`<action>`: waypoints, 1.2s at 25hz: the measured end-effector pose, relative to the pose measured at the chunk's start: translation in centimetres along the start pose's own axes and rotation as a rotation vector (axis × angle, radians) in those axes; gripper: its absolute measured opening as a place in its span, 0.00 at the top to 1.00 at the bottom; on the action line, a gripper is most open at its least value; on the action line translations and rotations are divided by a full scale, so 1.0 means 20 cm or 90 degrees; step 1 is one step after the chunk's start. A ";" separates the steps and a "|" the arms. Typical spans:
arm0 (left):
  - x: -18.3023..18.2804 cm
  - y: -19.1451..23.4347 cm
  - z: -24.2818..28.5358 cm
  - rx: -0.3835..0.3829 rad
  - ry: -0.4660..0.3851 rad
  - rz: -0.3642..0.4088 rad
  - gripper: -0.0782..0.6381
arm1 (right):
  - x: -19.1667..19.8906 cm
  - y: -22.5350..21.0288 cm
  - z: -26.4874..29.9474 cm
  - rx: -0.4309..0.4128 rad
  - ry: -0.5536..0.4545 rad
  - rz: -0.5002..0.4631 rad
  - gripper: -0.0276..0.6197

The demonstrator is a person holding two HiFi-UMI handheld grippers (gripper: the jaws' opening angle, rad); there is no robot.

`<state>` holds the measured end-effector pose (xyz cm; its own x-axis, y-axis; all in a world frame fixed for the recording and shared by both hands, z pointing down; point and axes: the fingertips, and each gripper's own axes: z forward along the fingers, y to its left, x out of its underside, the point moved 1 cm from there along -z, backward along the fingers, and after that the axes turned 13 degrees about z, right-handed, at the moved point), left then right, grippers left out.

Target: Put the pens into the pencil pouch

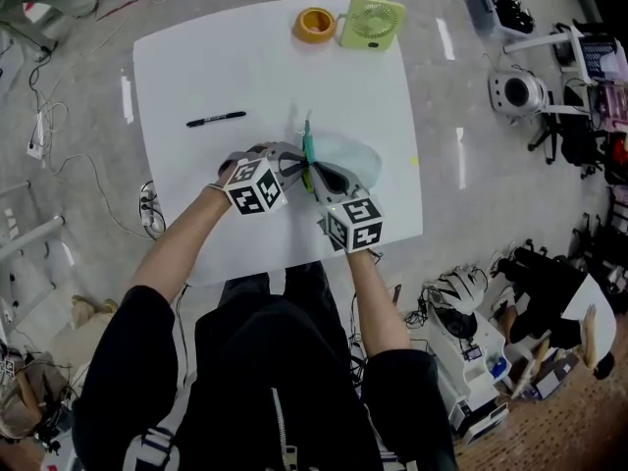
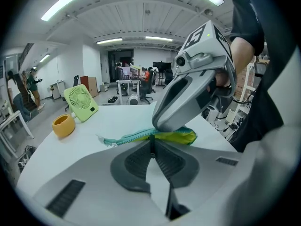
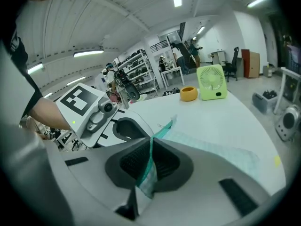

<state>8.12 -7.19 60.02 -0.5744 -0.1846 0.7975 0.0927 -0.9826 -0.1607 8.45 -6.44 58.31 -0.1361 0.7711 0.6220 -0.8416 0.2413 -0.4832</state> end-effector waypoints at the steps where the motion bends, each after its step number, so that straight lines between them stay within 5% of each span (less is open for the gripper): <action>1: 0.00 0.00 0.01 0.000 -0.001 -0.001 0.83 | 0.00 0.00 0.00 -0.002 -0.002 0.002 0.92; 18: -0.02 0.02 0.12 -0.024 -0.003 -0.022 0.83 | -0.01 -0.02 -0.05 -0.018 -0.013 0.008 0.92; 30: 0.07 0.04 -0.08 -0.046 0.016 -0.023 0.76 | 0.00 -0.04 -0.03 -0.013 -0.007 0.011 0.91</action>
<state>6.11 -8.29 60.18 -0.5962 -0.1477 0.7891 0.0134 -0.9846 -0.1741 9.38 -6.31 58.22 -0.1565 0.7689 0.6199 -0.8282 0.2397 -0.5065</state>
